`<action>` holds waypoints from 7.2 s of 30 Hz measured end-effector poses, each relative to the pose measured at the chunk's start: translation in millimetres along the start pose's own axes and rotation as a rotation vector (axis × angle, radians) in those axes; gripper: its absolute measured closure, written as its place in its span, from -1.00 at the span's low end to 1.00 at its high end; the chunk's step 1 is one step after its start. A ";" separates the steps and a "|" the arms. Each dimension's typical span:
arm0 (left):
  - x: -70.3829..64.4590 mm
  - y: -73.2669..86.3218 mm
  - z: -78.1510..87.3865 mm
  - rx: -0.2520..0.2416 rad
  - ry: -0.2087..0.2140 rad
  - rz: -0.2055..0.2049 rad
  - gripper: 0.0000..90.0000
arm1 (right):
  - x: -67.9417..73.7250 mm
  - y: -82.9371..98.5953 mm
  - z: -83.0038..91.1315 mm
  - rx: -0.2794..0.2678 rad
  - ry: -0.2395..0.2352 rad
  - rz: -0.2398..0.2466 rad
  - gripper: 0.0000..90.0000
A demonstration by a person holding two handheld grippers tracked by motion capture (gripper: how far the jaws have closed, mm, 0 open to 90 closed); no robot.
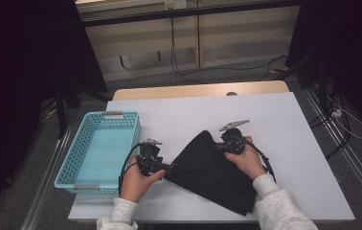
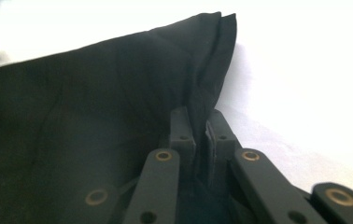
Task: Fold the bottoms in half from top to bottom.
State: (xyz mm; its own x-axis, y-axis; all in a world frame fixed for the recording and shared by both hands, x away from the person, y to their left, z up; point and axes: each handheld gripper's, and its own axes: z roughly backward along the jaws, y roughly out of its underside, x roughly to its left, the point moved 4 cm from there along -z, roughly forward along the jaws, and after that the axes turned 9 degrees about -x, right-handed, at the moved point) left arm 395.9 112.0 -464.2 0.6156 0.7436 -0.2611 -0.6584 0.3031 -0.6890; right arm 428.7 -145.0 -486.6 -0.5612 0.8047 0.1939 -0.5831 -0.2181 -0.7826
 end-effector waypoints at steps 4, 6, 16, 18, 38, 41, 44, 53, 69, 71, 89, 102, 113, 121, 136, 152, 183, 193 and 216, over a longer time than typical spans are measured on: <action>0.8 -3.5 1.7 -0.021 -0.006 0.009 -0.49 | -9.2 -2.4 6.1 -0.033 0.012 -0.048 0.88; 0.7 -5.1 1.6 -0.032 -0.007 0.015 -0.52 | -17.9 -3.4 10.8 -0.048 0.036 -0.071 0.88; -2.7 -15.1 -12.9 -0.040 -0.011 0.019 -0.59 | -58.3 2.0 28.5 -0.063 0.169 -0.094 0.83; -2.3 -18.3 -17.6 -0.042 -0.015 0.035 -0.59 | -57.8 4.1 29.4 -0.056 0.174 -0.084 0.58; -1.6 -30.9 -52.9 -0.041 -0.088 0.069 -0.49 | -51.1 58.7 119.0 -0.180 0.262 -0.048 -0.46; -6.8 -31.8 -53.9 -0.025 -0.065 0.076 -0.28 | -53.8 66.2 125.3 -0.179 0.280 -0.064 -0.47; -9.8 -32.4 -55.2 -0.018 -0.054 0.076 -0.11 | -53.5 70.0 131.4 -0.184 0.289 -0.066 -0.49; -13.8 -33.8 -61.6 0.023 0.030 0.113 0.74 | -46.2 80.6 135.4 -0.181 0.283 -0.079 -0.51; -7.9 -41.6 -51.3 0.059 0.020 0.107 0.91 | -43.7 91.6 125.5 -0.111 0.297 -0.068 -0.50; -9.4 -41.7 -50.6 0.054 0.020 0.102 0.91 | -40.5 91.3 123.5 -0.108 0.307 -0.064 -0.45; -13.9 -48.5 -43.4 0.083 0.024 0.100 0.92 | -25.6 85.8 115.7 -0.098 0.273 -0.097 0.30; -15.6 -58.2 -37.6 0.183 -0.049 0.074 0.92 | -20.4 84.4 110.5 -0.140 0.181 -0.167 0.79; -4.5 -68.0 -21.3 0.256 -0.108 0.038 0.92 | -11.4 75.5 109.7 -0.142 0.147 -0.162 0.80; 2.6 -70.7 -9.0 0.251 -0.108 0.050 0.92 | -1.1 69.7 103.5 -0.141 0.130 -0.157 0.81; 2.8 -92.2 9.5 0.285 -0.134 0.008 0.92 | 9.0 54.6 107.7 -0.190 0.106 -0.139 0.81; 4.5 -113.7 28.1 0.368 -0.154 -0.041 0.93 | 24.0 46.3 104.0 -0.219 0.089 -0.126 0.81; 7.1 -158.5 76.6 0.406 -0.215 -0.093 0.93 | 47.5 23.0 94.9 -0.313 0.073 -0.087 0.81; 6.4 -171.9 94.4 0.425 -0.229 -0.111 0.93 | 59.5 14.8 93.2 -0.341 0.054 -0.064 0.81; 12.1 -197.6 129.7 0.450 -0.260 -0.128 0.93 | 82.3 -4.2 85.5 -0.408 0.027 -0.027 0.81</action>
State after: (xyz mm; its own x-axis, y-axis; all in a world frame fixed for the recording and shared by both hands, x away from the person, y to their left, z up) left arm 477.2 138.4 -243.6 0.6133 0.7896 0.0215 -0.7407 0.5844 -0.3313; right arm 334.8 -125.0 -416.8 -0.5306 0.8222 0.2061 -0.3134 0.0356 -0.9489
